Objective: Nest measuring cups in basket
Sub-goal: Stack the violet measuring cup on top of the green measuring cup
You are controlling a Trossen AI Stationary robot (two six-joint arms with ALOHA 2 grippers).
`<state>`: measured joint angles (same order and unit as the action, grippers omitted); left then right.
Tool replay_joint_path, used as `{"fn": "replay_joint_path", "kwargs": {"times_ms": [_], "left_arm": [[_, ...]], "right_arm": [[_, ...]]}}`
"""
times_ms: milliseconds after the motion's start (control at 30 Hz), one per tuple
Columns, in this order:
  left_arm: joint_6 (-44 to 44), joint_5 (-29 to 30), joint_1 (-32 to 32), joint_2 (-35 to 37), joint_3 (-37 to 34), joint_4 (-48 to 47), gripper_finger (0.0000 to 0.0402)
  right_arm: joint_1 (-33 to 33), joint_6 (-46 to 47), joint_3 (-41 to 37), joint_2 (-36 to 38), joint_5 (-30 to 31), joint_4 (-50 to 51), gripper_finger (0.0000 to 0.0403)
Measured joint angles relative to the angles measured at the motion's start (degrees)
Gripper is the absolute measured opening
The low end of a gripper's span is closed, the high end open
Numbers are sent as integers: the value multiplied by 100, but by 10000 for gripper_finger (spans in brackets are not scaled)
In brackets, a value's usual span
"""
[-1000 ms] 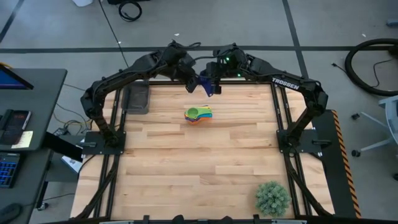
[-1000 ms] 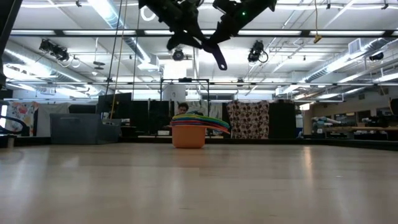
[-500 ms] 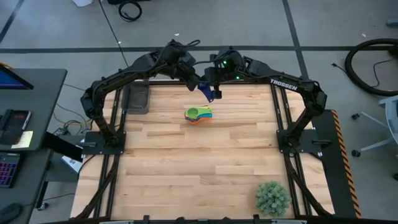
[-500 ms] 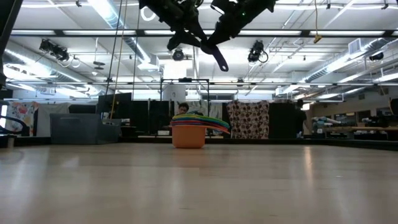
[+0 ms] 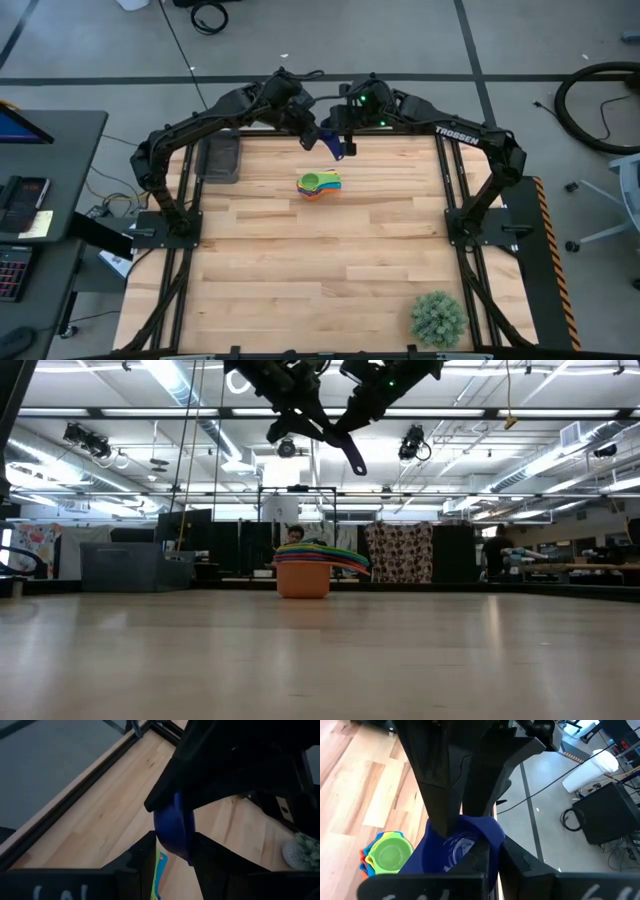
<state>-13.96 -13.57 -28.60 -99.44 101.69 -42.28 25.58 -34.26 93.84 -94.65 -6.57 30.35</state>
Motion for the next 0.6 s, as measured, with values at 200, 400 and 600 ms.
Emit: {"fn": "replay_joint_path", "kwargs": {"times_ms": [200,400,600], "left_arm": [[-19,66,1,-27,1,7,126],[-55,97,38,-209,11,21,114],[-193,197,62,-290,15,66,66]], "right_arm": [[-4,0,0,0,-28,11,21],[-34,-13,-11,-5,-10,131,21],[-69,44,-20,-16,280,175,21]]}}
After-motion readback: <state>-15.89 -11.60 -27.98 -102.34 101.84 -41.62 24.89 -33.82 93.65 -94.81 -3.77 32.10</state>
